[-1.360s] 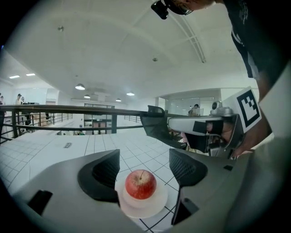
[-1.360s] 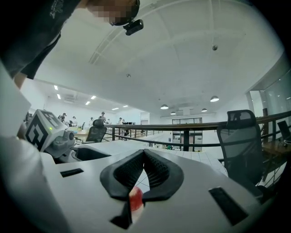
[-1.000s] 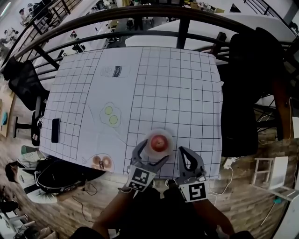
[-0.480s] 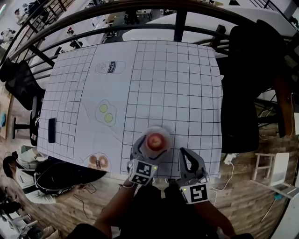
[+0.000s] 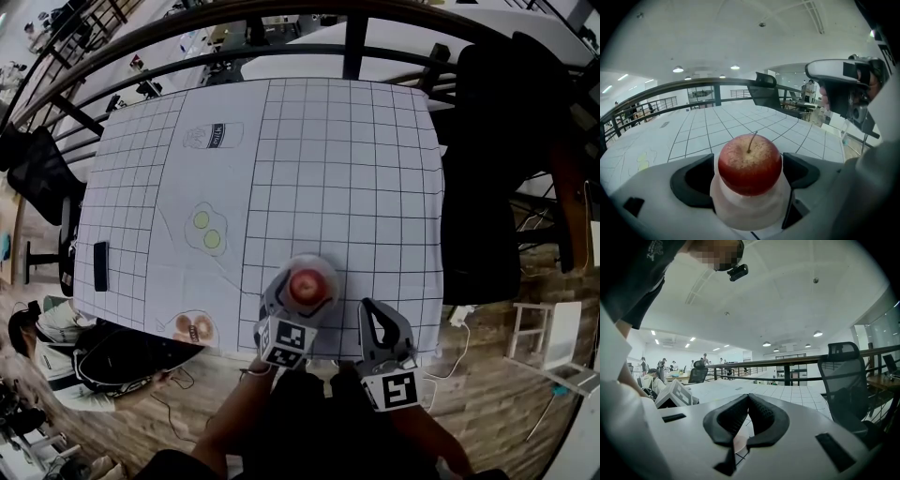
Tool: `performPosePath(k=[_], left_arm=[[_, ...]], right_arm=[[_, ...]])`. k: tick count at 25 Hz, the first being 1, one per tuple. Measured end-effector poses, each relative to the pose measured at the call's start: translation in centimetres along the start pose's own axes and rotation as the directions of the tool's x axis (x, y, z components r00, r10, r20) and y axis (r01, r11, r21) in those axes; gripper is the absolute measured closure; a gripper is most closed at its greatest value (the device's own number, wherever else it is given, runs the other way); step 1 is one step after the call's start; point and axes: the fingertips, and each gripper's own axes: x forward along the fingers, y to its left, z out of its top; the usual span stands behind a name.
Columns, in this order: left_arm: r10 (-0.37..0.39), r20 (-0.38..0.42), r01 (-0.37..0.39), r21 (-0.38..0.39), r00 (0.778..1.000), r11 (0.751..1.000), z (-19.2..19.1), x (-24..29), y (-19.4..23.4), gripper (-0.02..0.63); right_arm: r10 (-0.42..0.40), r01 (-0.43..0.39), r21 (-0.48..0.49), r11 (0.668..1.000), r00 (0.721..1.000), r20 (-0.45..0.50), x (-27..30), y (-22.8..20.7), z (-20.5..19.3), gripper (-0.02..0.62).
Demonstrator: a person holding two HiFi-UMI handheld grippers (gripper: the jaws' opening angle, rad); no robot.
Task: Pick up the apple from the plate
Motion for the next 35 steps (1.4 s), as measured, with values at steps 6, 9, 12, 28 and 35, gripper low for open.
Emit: performPosePath(k=[6,9,12,28,35], left_arm=[[0.000,-0.006,0.000,-0.009,1.000,1.000,-0.1,0.2,0.2,0.158],[0.001,-0.003,-0.001,-0.024,1.000,1.000,0.0,0.3,0.5,0.160],[0.006,0.000,-0.006,-0.018,1.000,1.000,0.2,0.4,0.6,0.160],[0.004,0.013,-0.004,-0.036,1.000,0.999,1.0,-0.5,0.1,0.183],[0.024,0.047,-0.026,0.044,0.999,0.999,3.7,-2.4,0.6,0.183]], right_arm=[[-0.004,0.004,0.004,1.000,1.000,0.004,0.1,-0.5,0.0,0.572],[0.002,-0.002,0.018,1.000,1.000,0.011,0.1,-0.4,0.1,0.572],[0.002,-0.002,0.015,1.000,1.000,0.015,0.0,-0.6,0.2,0.572],[0.005,-0.006,0.018,1.000,0.999,0.036,-0.9,-0.3,0.9,0.572],[0.006,-0.006,0.003,1.000,0.999,0.038,-0.9,0.0,1.2,0.572]])
